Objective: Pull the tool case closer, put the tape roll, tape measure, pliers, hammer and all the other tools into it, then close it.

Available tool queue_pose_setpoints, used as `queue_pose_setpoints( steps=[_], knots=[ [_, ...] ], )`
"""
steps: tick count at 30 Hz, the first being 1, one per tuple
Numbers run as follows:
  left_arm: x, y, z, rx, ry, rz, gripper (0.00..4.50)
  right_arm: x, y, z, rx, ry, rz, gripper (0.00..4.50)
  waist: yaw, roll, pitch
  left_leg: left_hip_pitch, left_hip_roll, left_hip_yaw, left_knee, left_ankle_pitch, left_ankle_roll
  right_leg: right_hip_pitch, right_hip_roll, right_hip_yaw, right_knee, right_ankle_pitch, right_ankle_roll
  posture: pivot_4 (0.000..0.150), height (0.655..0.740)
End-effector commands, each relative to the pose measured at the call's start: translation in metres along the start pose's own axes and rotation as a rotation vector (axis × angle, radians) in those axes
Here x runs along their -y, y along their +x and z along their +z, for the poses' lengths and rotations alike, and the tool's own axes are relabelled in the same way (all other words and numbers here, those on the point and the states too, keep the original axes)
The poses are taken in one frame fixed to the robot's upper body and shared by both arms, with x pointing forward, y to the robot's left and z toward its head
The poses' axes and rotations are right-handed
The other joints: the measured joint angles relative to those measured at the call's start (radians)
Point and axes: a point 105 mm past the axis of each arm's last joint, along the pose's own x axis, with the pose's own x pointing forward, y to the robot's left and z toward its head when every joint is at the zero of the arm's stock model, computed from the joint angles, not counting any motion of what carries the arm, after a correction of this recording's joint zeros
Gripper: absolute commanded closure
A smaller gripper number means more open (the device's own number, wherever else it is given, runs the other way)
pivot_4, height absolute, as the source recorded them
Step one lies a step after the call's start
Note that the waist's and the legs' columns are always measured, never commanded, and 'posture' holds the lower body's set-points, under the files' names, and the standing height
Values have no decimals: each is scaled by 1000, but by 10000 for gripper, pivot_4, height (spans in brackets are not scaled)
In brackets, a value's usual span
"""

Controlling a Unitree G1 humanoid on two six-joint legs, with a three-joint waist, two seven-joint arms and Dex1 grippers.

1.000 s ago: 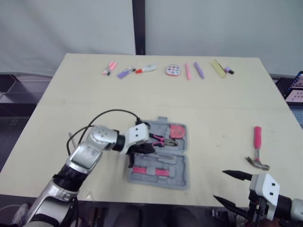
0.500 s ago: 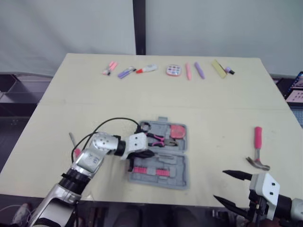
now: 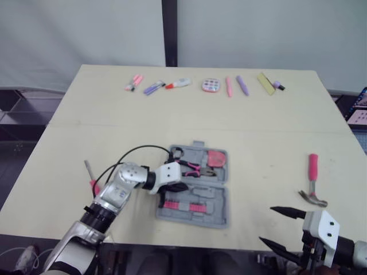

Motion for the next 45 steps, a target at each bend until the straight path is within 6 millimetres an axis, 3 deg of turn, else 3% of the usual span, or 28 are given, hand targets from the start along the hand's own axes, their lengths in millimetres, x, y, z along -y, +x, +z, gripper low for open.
queue_pose_setpoints(
  steps=[1,7,11,21,45],
  knots=[
    [-5,-1,8,24,14,26,44612,2,-4,8,14,-25,-14,0,0,0,0,0,0,0,0,0,0,0,0,0,0,0,0,1500,7336],
    [-2,-3,33,161,-40,5,44612,2,-4,8,14,-24,-10,0,0,0,0,0,0,0,0,0,0,0,0,0,0,0,0,1500,7336],
    [-5,-4,37,166,-47,15,44612,2,-3,8,14,-24,-9,0,0,0,0,0,0,0,0,0,0,0,0,0,0,0,0,1500,7336],
    [-10,5,19,65,-25,49,44612,1,-4,9,16,-26,-13,0,0,0,0,0,0,0,0,0,0,0,0,0,0,0,0,1500,7336],
    [-4,12,-12,-43,-55,30,44612,7,-2,21,87,-34,-56,0,0,0,0,0,0,0,0,0,0,0,0,0,0,0,0,1500,7336]
  ],
)
